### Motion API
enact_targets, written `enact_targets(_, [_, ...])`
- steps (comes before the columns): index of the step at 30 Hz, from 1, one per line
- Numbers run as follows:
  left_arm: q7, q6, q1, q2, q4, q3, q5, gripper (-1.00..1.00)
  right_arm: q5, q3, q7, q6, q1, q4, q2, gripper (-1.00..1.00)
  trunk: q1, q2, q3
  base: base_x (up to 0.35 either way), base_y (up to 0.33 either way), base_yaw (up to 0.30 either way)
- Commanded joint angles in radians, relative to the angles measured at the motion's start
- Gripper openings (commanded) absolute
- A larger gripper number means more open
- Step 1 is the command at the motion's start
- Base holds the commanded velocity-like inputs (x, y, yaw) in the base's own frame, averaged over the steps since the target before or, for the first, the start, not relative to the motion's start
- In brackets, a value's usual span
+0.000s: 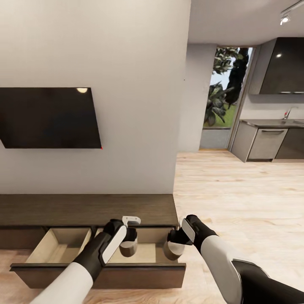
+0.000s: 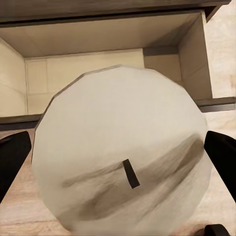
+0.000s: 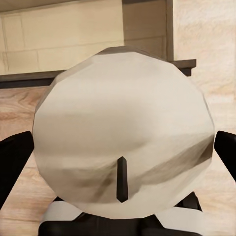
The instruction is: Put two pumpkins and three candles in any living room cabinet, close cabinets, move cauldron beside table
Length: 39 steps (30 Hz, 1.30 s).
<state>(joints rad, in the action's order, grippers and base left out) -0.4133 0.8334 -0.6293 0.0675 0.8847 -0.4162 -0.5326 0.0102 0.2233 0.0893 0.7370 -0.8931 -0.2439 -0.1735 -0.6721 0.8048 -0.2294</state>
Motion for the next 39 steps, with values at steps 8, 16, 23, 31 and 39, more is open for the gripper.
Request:
enact_targets(8, [-0.010, -0.001, -0.001, 0.000, -0.004, -0.013, -0.009, -1.00, 0.001, 0.007, -0.045, 0.004, -0.001, -0.003, -0.001, -1.00, 0.000, 0.001, -0.002, 0.000, -0.088, 0.000])
enact_targets(16, [-0.010, -0.008, 0.000, -0.002, -0.004, -0.014, -0.009, -1.00, 0.001, 0.007, -0.102, 0.003, -0.001, -0.006, -0.001, -1.00, 0.000, 0.001, -0.002, 0.000, -0.017, 0.000])
enact_targets(23, [-0.010, -0.011, -0.001, -0.003, -0.005, -0.015, -0.009, -1.00, 0.000, 0.007, -0.103, 0.002, -0.001, -0.012, -0.001, -1.00, 0.000, 0.001, -0.002, 0.000, -0.001, 0.014])
enact_targets(31, [-0.010, -0.011, -0.001, -0.002, -0.006, -0.015, -0.009, -1.00, -0.001, 0.007, -0.103, 0.002, 0.000, -0.012, -0.001, -1.00, 0.000, 0.001, -0.011, 0.004, -0.010, 0.145])
enact_targets(39, [-0.010, -0.014, -0.001, -0.002, -0.005, -0.016, -0.009, -1.00, -0.001, 0.007, -0.103, 0.001, 0.000, -0.011, -0.001, -1.00, 0.000, 0.001, -0.016, 0.121, -0.098, 0.096])
